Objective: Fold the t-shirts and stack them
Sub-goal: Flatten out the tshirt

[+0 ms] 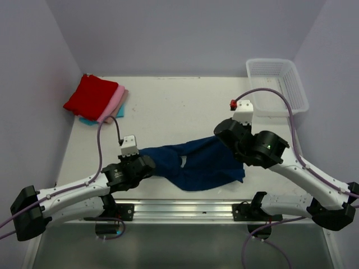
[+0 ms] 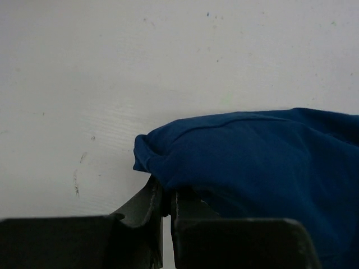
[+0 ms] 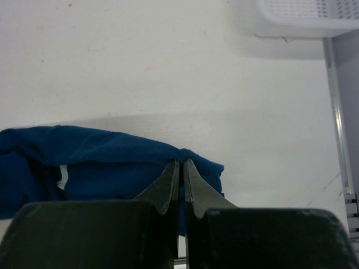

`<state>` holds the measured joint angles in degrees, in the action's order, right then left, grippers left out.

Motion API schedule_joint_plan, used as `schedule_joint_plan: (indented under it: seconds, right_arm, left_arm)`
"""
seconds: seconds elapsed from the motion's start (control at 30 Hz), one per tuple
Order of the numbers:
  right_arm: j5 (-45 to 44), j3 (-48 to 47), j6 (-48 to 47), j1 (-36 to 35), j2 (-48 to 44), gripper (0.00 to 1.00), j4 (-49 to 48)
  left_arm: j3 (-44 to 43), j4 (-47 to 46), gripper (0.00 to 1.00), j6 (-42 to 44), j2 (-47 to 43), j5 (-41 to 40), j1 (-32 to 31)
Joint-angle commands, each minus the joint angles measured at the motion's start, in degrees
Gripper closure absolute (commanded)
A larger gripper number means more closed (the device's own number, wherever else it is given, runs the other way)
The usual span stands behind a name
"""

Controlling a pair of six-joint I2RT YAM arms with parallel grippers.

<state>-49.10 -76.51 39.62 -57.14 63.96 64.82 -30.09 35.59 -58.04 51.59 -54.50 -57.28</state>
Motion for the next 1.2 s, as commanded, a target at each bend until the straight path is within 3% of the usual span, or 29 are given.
schedule_joint_plan:
  seconds: [0.0, 0.2, 0.3, 0.4, 0.47, 0.53, 0.67, 0.7, 0.83, 0.93, 0.97, 1.03, 1.07, 1.1, 1.17]
  right_arm:
    - [-8.1, -3.8, 0.4, 2.8, -1.5, 1.00, 3.3]
    - [-8.4, -5.4, -2.8, 6.2, -0.8, 1.00, 1.9]
    - [-7.9, -4.9, -3.4, 6.8, 0.3, 1.00, 0.5]
    - [-7.3, -3.9, -3.9, 7.4, 0.9, 1.00, -0.3]
    - [-7.1, -3.0, -4.4, 8.0, 1.0, 1.00, -1.2]
    - [-6.2, -2.2, -5.2, 8.9, 1.0, 1.00, -2.8]
    - [-3.9, -0.3, -6.6, 10.6, 1.3, 1.00, -5.4]
    - [-3.4, 0.0, -7.1, 10.9, 1.4, 1.00, -5.8]
    - [-1.0, 1.0, -8.1, 12.3, 2.3, 1.00, -7.9]
    - [0.2, 1.3, -8.8, 12.8, 2.6, 1.00, -8.7]
    - [0.4, 1.4, -8.8, 12.8, 2.7, 1.00, -8.9]
    - [0.7, 1.5, -8.9, 12.9, 2.7, 1.00, -9.1]
    - [1.1, 1.7, -8.9, 13.0, 2.7, 1.00, -9.0]
    - [1.4, 1.9, -8.9, 12.9, 2.3, 1.00, -9.0]
    - [1.6, 2.6, -8.9, 13.0, 2.0, 1.00, -9.0]
  left_arm:
    - [3.4, -9.5, 1.00, -1.9, 1.1, 0.0, 2.1]
    - [6.4, -18.8, 1.00, 3.6, 1.8, 5.1, 11.3]
    - [7.1, -20.7, 1.00, 1.7, 1.6, 6.5, 14.3]
    - [6.4, -19.6, 1.00, -0.4, -1.7, 9.2, 14.3]
    - [5.6, -17.8, 1.00, -1.9, -5.5, 15.3, 13.9]
    - [4.3, -11.8, 1.00, -5.3, -8.9, 15.9, 11.2]
    - [-1.3, 0.7, 1.00, -16.6, -9.1, 9.0, -5.6]
    - [-2.2, 2.3, 1.00, -17.4, -8.1, 8.4, -7.3]
    - [-6.3, 4.7, 1.00, -16.6, 0.0, 4.3, -12.9]
    - [-9.5, -2.8, 1.00, -8.6, 3.2, 0.5, -12.9]
    - [-10.0, -6.5, 1.00, -0.6, 3.6, 1.1, -10.6]
    - [-9.0, -19.8, 1.00, 8.4, 3.6, 10.9, -4.0]
    - [-7.5, -23.5, 1.00, 14.0, 3.7, 14.5, 4.3]
    - [-7.1, -26.3, 1.00, 15.7, 4.1, 19.7, 8.4]
    - [-8.0, -30.0, 1.00, 18.7, 7.3, 22.9, 18.1]
